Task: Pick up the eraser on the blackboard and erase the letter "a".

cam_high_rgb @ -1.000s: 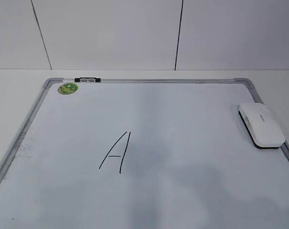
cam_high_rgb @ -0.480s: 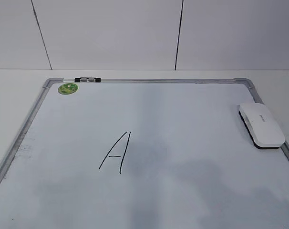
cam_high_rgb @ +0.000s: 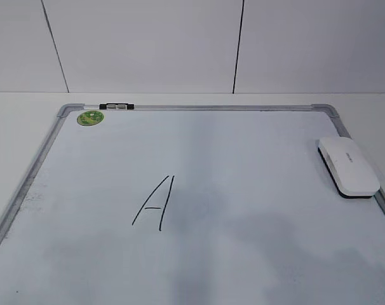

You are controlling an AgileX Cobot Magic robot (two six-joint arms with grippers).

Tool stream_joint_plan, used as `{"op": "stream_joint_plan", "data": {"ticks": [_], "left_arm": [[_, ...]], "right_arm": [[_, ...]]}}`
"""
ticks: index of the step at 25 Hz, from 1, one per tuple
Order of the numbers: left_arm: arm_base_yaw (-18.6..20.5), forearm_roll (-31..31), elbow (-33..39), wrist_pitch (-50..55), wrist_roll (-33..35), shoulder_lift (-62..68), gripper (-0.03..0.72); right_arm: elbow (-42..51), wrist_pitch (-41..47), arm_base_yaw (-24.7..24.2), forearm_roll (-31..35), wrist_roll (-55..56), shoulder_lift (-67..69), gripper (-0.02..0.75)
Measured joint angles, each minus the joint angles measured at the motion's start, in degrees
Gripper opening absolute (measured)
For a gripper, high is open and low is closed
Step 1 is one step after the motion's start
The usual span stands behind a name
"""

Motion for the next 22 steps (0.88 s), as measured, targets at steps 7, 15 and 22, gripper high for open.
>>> {"op": "stream_joint_plan", "data": {"ticks": [7, 15, 22], "left_arm": [[0.00, 0.00, 0.00, 0.00, 0.00, 0.00, 0.235], [0.00, 0.00, 0.00, -0.04, 0.00, -1.56, 0.235], [0.00, 0.00, 0.00, -0.04, 0.00, -7.68, 0.235]], "right_arm": [[0.00, 0.00, 0.00, 0.00, 0.00, 0.00, 0.540], [0.10, -0.14, 0.00, 0.00, 0.00, -2.97, 0.540], [0.10, -0.14, 0.00, 0.00, 0.00, -6.13, 0.540]]}}
